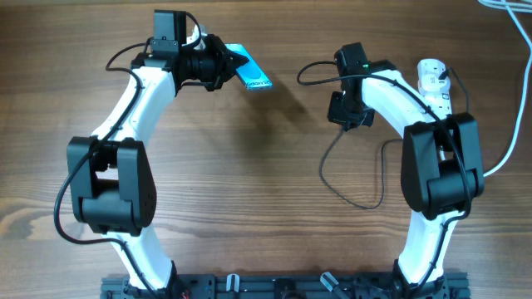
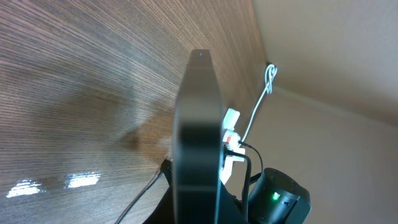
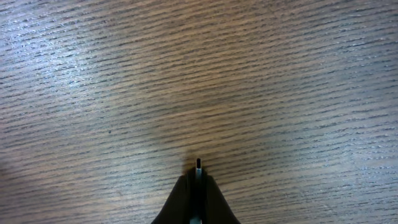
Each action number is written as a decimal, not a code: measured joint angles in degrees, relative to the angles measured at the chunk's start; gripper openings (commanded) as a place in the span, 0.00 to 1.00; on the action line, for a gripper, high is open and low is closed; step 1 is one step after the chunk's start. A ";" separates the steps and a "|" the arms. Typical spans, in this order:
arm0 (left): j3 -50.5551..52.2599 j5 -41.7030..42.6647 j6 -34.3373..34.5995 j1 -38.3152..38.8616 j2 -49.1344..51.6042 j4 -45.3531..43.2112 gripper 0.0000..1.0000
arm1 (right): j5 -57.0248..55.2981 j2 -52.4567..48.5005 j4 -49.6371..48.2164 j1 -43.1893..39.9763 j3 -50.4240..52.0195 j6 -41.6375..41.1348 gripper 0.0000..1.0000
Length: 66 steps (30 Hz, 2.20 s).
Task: Plug charger to phone and switch on socket
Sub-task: 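Grasp the black USB-C cable plug with the right gripper, then lift the cable plug and carry it toward the phone's bottom port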
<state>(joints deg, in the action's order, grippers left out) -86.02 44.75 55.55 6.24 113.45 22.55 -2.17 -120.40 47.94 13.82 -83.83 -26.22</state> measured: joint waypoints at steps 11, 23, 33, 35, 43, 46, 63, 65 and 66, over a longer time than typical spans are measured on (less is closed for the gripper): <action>0.00 0.00 0.00 0.00 -0.02 0.00 0.04 | 4.11 -0.79 4.26 -0.24 -0.81 2.99 0.25; 0.00 0.00 0.00 0.00 0.00 -0.02 0.04 | 7.76 -0.79 0.87 -0.26 -0.81 -0.09 0.04; 0.00 0.48 0.00 0.00 0.00 0.00 0.04 | 28.04 12.35 0.68 -2.47 -0.39 13.62 0.04; 0.00 1.57 0.00 0.00 -0.02 -0.02 0.04 | 33.90 17.16 1.79 -3.50 -0.39 16.81 0.04; 0.00 7.91 -1.60 0.00 0.00 -0.87 0.04 | 55.34 19.52 10.84 -6.45 -0.31 30.80 0.05; 0.00 8.81 -3.04 0.00 0.00 -0.92 0.04 | 60.04 19.52 12.13 -6.45 -0.28 33.73 0.04; 0.00 20.20 3.19 1.64 0.00 -19.12 0.04 | 90.01 19.54 -33.11 -5.42 16.46 18.99 0.04; 0.02 22.05 5.55 1.86 0.00 -21.84 0.04 | 90.18 19.54 -37.42 -3.65 16.63 14.69 0.05; 0.00 22.75 6.38 2.08 0.00 -22.88 0.04 | 89.99 19.54 -38.84 -2.86 16.63 13.00 0.04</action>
<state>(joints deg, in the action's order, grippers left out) -86.02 67.51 61.93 8.32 113.45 -0.34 87.81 -100.86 9.10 10.96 -67.20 -13.21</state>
